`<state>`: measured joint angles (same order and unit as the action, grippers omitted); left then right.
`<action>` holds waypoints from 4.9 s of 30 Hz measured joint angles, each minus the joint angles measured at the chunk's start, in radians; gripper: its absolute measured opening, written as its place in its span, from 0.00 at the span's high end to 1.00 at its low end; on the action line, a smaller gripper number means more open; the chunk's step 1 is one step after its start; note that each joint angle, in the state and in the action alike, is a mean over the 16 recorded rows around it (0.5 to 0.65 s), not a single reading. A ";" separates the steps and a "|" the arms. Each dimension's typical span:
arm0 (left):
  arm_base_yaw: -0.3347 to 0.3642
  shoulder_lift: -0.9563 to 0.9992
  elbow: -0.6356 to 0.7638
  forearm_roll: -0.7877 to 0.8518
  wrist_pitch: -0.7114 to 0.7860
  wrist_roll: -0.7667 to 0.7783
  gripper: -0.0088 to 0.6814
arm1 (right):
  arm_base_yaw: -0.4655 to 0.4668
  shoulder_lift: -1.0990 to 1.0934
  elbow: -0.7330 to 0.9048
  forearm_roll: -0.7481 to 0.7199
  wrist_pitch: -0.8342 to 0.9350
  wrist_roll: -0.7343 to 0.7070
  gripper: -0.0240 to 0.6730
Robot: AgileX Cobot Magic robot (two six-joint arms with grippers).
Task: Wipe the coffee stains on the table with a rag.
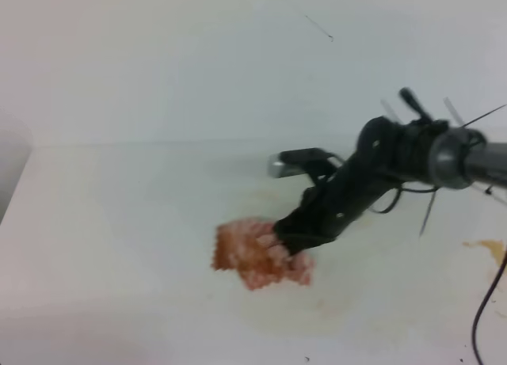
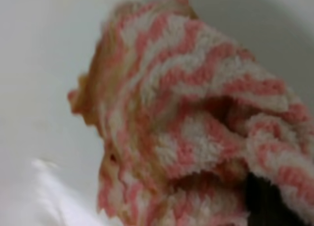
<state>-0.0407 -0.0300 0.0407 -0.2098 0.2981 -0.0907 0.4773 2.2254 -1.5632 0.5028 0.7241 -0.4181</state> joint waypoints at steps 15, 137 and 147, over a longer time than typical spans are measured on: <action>0.000 0.000 0.000 0.000 0.000 0.000 0.99 | -0.113 -0.182 0.004 -0.260 0.062 0.132 0.96; 0.000 0.003 0.000 0.000 0.003 0.000 0.99 | -0.486 -2.231 1.501 -0.252 -0.433 0.027 0.97; 0.000 0.003 0.000 0.000 0.003 0.000 0.99 | -0.492 -2.254 1.585 -0.223 -0.368 0.026 0.97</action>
<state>-0.0407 -0.0266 0.0407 -0.2098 0.3007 -0.0907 -0.0142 -0.0283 0.0222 0.2796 0.3561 -0.3918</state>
